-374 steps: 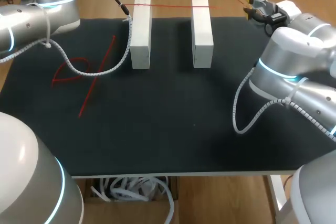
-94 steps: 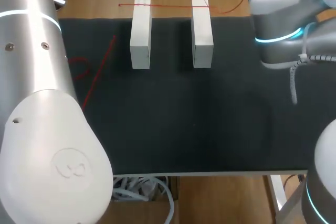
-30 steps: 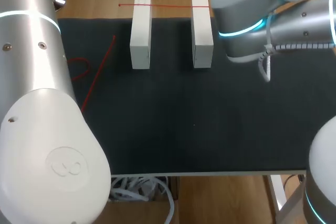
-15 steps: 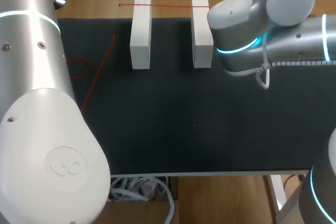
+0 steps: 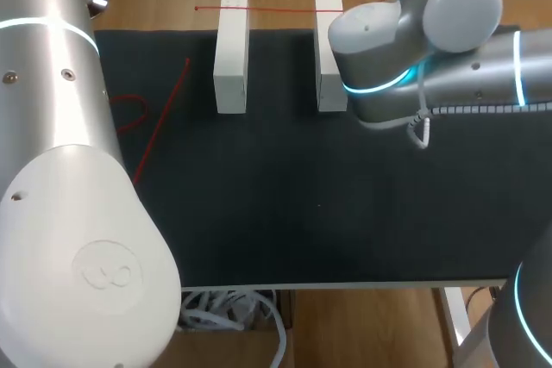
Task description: Grab the tape and strap the tape.
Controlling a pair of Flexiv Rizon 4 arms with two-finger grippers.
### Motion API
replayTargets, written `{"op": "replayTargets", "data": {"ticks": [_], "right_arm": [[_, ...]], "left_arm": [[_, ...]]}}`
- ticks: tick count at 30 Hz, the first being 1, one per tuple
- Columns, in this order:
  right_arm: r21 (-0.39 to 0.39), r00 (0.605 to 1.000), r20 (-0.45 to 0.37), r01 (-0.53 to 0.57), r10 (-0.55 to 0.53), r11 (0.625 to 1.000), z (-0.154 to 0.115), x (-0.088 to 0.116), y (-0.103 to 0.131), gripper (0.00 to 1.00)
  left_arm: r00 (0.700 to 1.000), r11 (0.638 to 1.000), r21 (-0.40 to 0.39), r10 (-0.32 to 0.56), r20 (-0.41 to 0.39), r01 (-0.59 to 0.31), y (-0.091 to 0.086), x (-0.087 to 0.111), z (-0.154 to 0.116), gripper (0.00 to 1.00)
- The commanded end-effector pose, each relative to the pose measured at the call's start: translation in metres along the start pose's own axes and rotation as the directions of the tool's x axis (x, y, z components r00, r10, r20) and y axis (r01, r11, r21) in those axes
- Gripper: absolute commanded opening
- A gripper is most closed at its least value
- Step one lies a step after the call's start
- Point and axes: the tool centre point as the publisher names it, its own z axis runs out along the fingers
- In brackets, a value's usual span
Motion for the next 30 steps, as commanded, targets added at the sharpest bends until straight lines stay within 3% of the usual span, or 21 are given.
{"op": "replayTargets", "data": {"ticks": [1,19,30], "right_arm": [[-0.006,1.000,-0.001,0.003,-0.003,1.000,-0.001,-0.002,0.001,0.00],[-0.047,0.999,0.051,-0.009,0.011,0.999,0.001,0.001,0.026,0.00],[-0.024,0.991,0.105,0.084,-0.081,0.996,-0.004,0.001,0.034,0.00]], "left_arm": [[1.000,1.000,-0.010,0.000,-0.009,0.000,-0.002,-0.003,-0.002,0.00],[1.000,1.000,-0.010,0.000,-0.009,0.000,-0.002,-0.003,-0.002,0.00],[1.000,1.000,-0.010,0.000,-0.009,0.000,-0.002,-0.003,-0.002,0.00]]}}
